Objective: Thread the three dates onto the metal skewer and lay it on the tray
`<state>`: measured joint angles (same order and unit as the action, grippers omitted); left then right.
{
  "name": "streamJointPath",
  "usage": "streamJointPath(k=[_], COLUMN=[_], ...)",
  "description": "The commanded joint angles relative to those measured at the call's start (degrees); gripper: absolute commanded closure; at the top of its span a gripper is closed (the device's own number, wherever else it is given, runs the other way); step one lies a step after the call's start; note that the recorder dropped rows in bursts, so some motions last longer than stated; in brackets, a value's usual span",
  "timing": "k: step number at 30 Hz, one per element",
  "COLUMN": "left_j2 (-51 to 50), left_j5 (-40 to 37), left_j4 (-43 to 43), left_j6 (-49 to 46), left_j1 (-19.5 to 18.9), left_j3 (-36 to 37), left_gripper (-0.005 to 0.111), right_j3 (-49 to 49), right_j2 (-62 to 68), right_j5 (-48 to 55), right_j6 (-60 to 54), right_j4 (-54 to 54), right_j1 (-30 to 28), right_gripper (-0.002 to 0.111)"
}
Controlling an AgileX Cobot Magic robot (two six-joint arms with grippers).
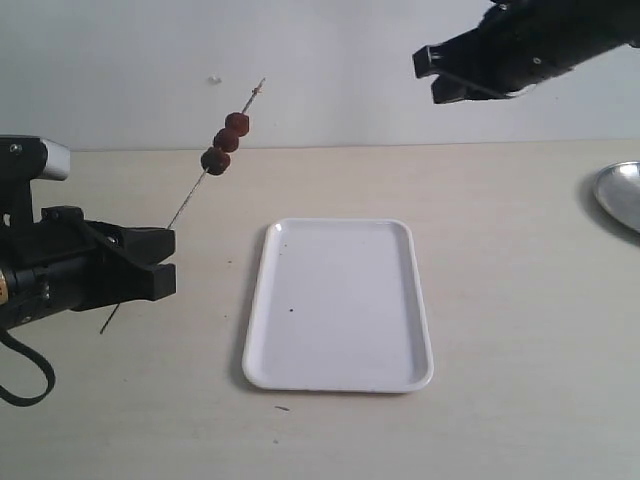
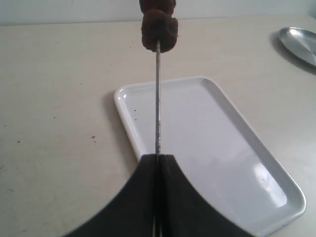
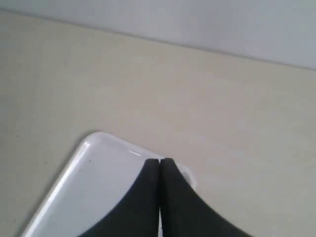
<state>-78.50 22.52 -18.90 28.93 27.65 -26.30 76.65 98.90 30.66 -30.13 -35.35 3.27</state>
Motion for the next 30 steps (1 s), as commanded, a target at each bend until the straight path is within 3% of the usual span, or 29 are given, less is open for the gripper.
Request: streamJointPath(k=[1, 4, 8, 22, 30], left_j2=[-0.1, -0.1, -0.1, -0.1, -0.1], left_j5=[0.3, 0.2, 0.2, 0.0, -0.2], left_j4=[0.0, -0.2, -0.4, -0.3, -0.6], left_j6=[0.2, 0.2, 0.2, 0.2, 0.2], left_j1=[0.3, 0.3, 0.3, 0.3, 0.3], left_j3=[-0.5, -0.5, -0.5, -0.4, -0.4], left_gripper=[0.107, 0.107, 0.107, 0.107, 0.107], right_j3=[-14.5, -26.3, -38.9, -62.0, -67.6], right_j2=[-10.9, -20.2, -33.4, -77.6, -88.1], right_j5=[-18.6, -32.1, -40.3, -40.6, -39.1], right_j6=[2.4, 2.3, 2.2, 2.2, 2.2], right_j4=[-0.4, -3.7, -3.5, -0.6, -0.6], right_j1=[0.1, 0.1, 0.1, 0.1, 0.1], right_gripper=[0.108, 0.108, 0.108, 0.108, 0.108])
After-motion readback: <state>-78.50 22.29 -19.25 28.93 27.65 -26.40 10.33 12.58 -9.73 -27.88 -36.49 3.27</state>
